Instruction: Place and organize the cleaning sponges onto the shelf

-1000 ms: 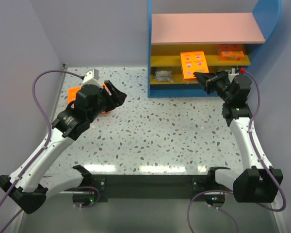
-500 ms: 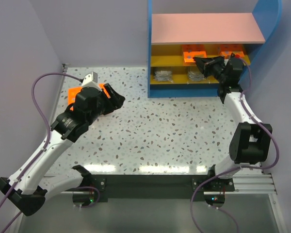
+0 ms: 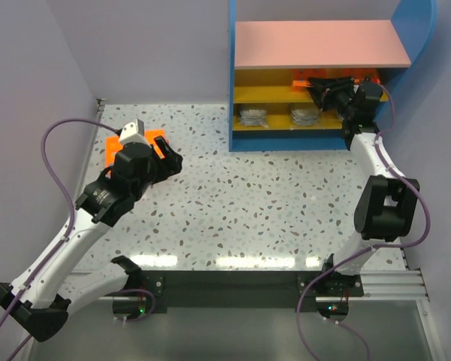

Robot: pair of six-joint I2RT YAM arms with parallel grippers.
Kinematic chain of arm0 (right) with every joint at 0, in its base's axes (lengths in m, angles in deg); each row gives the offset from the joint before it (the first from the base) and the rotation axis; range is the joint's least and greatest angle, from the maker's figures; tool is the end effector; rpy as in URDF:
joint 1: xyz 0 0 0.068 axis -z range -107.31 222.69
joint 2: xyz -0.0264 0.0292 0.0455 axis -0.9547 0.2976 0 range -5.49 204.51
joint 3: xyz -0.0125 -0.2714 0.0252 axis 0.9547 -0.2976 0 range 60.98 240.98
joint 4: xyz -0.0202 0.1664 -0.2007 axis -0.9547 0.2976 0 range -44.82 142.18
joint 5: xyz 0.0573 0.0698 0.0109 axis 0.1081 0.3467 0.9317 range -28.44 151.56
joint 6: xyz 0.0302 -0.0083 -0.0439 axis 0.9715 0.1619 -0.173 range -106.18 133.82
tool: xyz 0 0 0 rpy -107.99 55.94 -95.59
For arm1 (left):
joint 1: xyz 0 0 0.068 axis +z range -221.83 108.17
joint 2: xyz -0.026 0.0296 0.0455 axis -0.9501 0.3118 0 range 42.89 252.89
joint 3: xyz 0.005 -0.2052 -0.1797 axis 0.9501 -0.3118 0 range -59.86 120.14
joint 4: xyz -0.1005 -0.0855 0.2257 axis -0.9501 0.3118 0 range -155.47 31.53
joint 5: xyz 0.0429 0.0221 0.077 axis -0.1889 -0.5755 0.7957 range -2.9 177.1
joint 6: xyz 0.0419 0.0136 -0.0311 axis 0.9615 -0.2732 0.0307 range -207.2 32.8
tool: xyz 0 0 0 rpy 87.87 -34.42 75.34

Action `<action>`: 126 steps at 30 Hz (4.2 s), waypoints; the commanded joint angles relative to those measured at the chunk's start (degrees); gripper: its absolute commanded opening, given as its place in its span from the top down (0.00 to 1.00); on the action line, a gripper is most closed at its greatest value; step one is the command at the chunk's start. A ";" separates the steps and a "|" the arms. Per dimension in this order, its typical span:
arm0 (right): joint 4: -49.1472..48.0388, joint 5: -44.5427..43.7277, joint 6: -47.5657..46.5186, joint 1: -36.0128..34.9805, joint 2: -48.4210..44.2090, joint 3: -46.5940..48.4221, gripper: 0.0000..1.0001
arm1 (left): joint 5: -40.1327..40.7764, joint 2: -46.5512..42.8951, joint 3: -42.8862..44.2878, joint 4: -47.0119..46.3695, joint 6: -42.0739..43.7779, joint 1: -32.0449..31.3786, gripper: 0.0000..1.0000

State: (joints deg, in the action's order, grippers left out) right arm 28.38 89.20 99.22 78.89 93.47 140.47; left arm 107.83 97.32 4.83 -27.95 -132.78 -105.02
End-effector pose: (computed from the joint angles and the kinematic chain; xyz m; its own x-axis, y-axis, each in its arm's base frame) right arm 0.4169 -0.0288 0.3443 -0.3674 0.9282 -0.0586 0.0169 0.0696 0.9974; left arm 0.1678 -0.0945 0.3817 -0.4458 -0.5067 -0.7379 -0.0998 0.8474 -0.5215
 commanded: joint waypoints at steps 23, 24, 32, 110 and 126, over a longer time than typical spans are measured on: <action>27.40 11.82 -18.51 -3.73 -39.62 -21.37 0.17 | -15.37 21.14 -2.64 -9.65 6.91 36.70 0.19; 28.30 11.74 -18.96 -4.26 -40.59 -22.17 0.17 | -15.54 21.76 -2.55 -10.44 7.17 37.75 0.19; 35.69 11.47 -22.83 -8.21 -48.41 -31.22 0.17 | -26.87 29.77 -0.33 -13.00 1.21 38.55 0.32; 48.52 14.20 -43.56 -9.89 -35.78 -42.22 0.19 | -17.57 47.95 -20.66 -71.18 -58.64 -18.75 0.98; 44.06 6.57 -31.65 -11.29 -42.78 -50.55 0.18 | -18.02 29.79 -28.47 -57.67 -47.60 -19.29 0.18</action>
State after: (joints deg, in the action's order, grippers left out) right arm 75.61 98.34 61.00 68.81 54.21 92.21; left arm 88.20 136.73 -22.74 -91.21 -187.77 -125.56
